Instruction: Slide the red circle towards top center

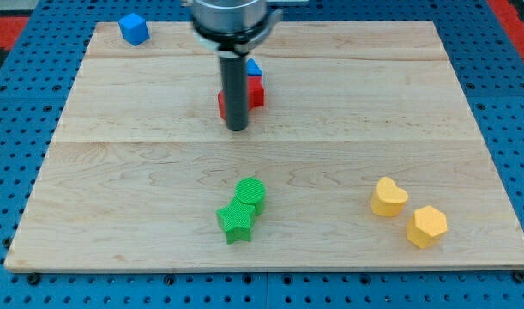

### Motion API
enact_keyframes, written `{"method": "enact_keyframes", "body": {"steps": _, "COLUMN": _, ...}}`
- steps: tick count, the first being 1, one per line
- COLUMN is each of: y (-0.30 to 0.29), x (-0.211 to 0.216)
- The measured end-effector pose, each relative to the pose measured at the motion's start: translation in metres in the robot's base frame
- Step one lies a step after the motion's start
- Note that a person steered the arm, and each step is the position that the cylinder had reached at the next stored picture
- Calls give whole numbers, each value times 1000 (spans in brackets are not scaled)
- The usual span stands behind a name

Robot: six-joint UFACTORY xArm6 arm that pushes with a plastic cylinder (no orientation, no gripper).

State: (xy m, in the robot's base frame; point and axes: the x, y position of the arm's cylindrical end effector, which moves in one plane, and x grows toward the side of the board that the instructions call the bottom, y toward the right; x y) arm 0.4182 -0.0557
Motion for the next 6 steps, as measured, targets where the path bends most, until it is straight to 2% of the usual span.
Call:
{"method": "enact_keyframes", "body": {"steps": 2, "y": -19, "x": -82}}
{"method": "enact_keyframes", "body": {"steps": 4, "y": -3, "x": -34}}
{"method": "enact_keyframes", "body": {"steps": 5, "y": 22, "x": -49}}
{"method": "enact_keyframes", "body": {"steps": 6, "y": 11, "x": -95}}
